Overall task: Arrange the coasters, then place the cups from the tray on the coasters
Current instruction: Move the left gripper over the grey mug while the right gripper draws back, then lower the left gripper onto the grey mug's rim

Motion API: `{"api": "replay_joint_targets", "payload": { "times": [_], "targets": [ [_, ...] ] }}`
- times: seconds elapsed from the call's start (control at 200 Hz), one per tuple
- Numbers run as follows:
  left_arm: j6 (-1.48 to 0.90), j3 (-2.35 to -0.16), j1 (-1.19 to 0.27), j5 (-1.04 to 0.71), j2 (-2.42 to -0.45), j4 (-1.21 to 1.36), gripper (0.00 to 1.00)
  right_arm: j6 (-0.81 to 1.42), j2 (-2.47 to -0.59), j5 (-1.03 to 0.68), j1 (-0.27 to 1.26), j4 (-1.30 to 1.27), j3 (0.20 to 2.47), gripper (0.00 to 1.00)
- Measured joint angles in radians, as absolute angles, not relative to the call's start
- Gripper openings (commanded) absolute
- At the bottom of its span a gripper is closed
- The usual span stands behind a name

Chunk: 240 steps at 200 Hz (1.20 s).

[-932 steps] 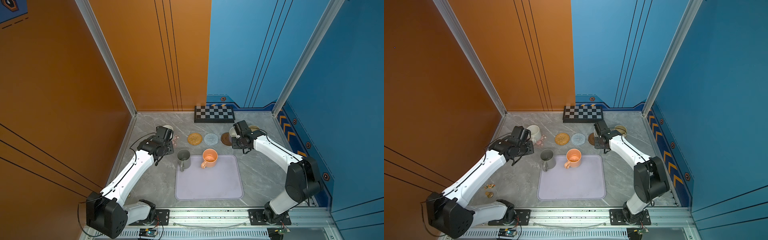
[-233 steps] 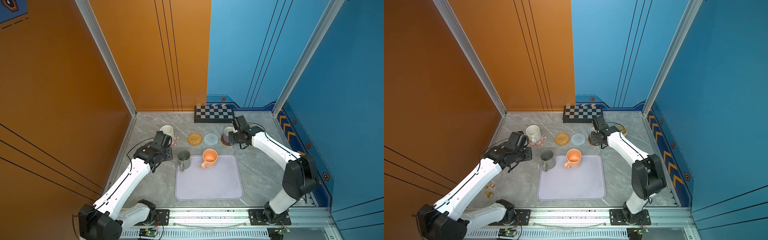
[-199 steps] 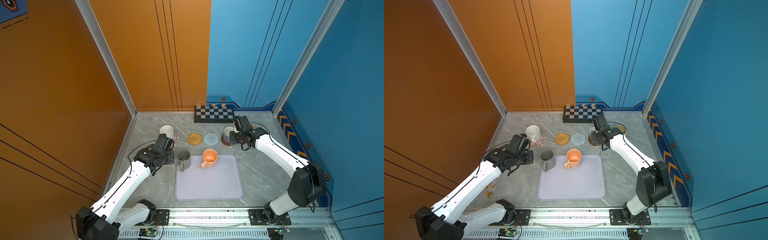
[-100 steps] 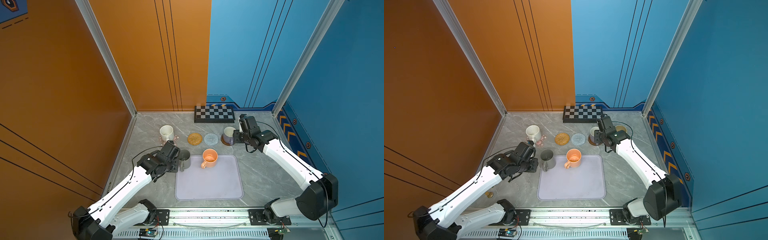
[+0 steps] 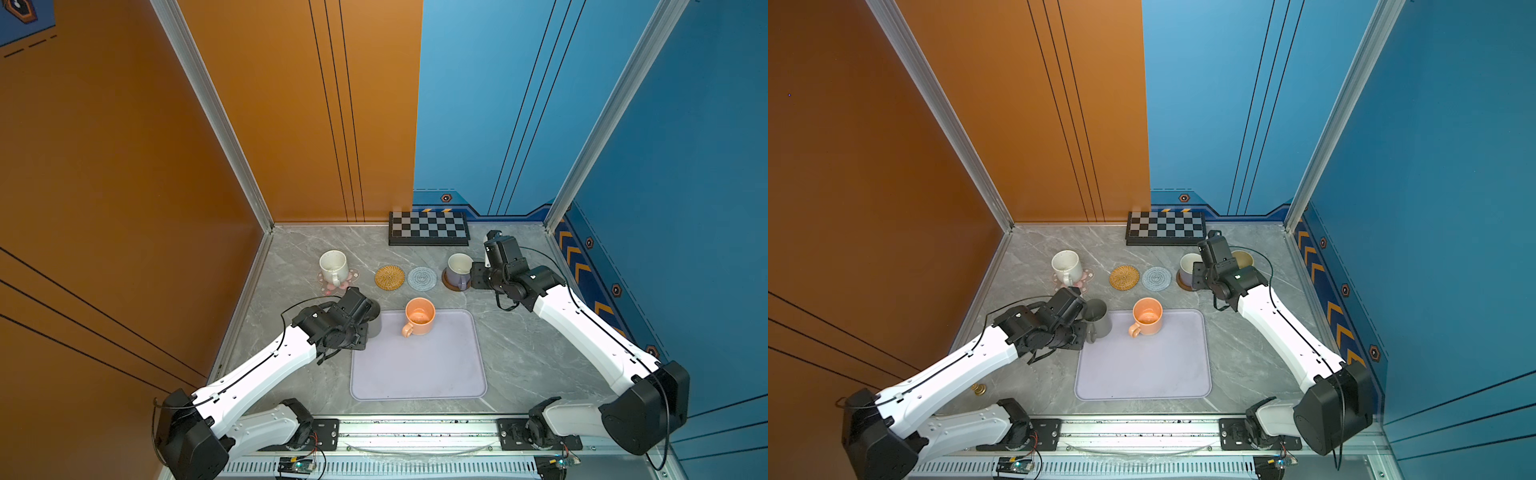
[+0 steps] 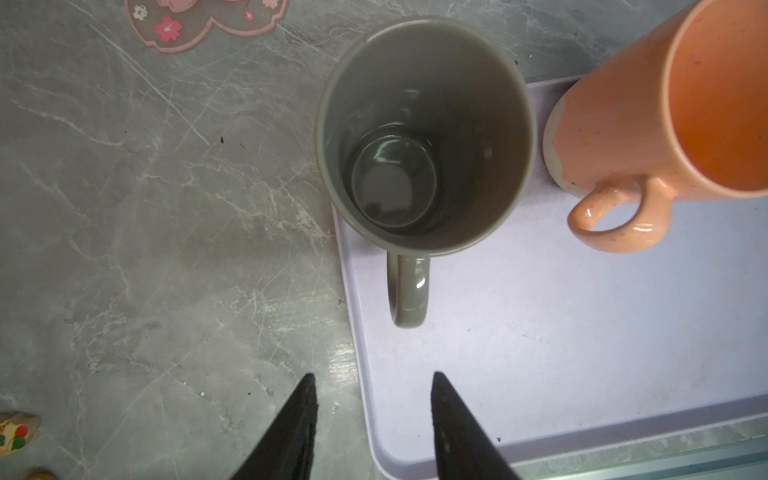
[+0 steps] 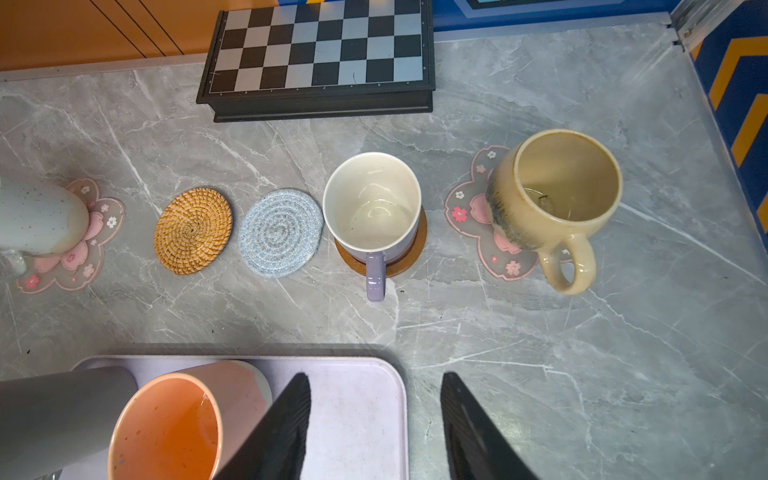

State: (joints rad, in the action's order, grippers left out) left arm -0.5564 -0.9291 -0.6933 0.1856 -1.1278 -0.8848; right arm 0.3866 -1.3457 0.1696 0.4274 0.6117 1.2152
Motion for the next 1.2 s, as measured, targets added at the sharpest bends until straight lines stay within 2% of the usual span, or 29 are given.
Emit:
{"api": "replay_joint_targets", "payload": {
  "times": [0.135,0.516,1.201],
  "targets": [
    [-0.559,-0.907,-0.693,0.159,-1.128,-0.854,0.49,0.397,-1.319,0.186,0.427,0.609,1.197,0.57],
    [-0.586,-0.856,-0.686,0.128,-1.156,-0.757,0.50,0.410,-1.243,0.188,0.403,0.600,1.141,0.57],
    [-0.611,-0.847,-0.647,0.142,-1.280,-0.668,0.48,0.420,-1.202,0.157,0.326,0.582,1.064,0.57]
  ]
}}
